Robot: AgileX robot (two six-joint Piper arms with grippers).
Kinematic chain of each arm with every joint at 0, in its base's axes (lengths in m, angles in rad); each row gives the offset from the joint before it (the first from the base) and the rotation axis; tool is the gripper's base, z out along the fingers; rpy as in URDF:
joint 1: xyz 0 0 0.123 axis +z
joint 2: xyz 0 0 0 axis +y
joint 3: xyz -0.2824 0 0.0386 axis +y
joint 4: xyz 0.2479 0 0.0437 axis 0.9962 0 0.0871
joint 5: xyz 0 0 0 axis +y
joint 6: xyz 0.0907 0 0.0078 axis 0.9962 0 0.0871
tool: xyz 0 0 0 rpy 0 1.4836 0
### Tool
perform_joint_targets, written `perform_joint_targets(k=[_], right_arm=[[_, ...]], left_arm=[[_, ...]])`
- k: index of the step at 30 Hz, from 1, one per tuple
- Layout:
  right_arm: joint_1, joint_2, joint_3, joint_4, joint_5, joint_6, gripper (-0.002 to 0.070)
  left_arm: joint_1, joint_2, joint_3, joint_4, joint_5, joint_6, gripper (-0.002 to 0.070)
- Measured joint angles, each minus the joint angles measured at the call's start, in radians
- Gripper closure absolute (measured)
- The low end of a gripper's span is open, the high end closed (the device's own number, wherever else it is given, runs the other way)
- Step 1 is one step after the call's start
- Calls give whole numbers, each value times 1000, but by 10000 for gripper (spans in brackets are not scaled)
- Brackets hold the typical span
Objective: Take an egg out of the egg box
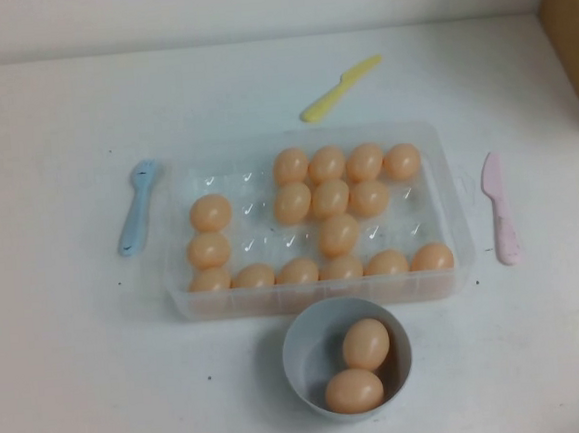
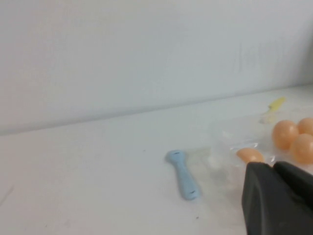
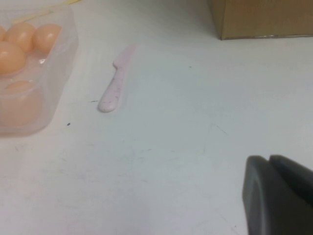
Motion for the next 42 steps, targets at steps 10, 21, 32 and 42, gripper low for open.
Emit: perform_joint_targets(k=[10,21,32,42], right_arm=[[0,0,0,0,0,0,694],[0,0,0,0,0,0,694],[0,0,0,0,0,0,694],[0,0,0,0,0,0,694]], left_arm=[[167,-44,5,0,213,22,678],[177,-44,5,-31,397,26,678],[177,-44,5,-45,397,26,678],[177,-44,5,-45,397,26,678]])
